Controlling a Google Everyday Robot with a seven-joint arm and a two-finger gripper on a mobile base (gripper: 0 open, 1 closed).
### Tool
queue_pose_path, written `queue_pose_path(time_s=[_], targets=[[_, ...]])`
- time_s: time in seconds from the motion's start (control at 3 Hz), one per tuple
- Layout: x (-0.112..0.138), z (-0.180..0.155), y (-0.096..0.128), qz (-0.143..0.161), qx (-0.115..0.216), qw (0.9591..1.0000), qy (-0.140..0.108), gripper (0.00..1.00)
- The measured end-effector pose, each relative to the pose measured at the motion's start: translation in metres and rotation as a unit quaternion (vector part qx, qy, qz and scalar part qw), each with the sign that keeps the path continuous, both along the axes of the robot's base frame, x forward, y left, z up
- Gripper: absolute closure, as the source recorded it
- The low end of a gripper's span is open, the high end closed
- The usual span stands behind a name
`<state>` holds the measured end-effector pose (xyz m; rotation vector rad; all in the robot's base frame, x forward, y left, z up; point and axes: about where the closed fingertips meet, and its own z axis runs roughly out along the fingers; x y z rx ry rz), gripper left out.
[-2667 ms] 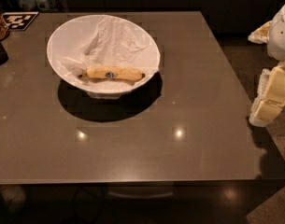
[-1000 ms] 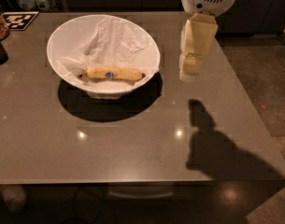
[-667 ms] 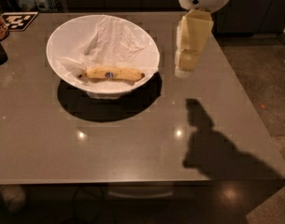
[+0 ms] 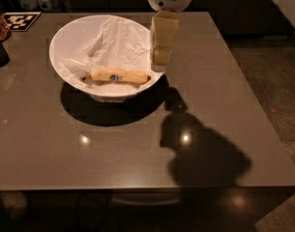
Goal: Pick banana from white bowl
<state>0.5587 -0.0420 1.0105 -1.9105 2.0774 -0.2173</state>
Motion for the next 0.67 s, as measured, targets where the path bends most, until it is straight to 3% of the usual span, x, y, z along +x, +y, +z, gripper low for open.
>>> queue_pose_path(time_s=[0.33, 0.67], targets=[[0.0238, -0.0285, 0.0211, 0.008, -0.006, 0.9994, 0.034, 0.0], [0.0313, -0.0285, 0.0269, 0.01, 0.003, 0.9997, 0.022, 0.0]])
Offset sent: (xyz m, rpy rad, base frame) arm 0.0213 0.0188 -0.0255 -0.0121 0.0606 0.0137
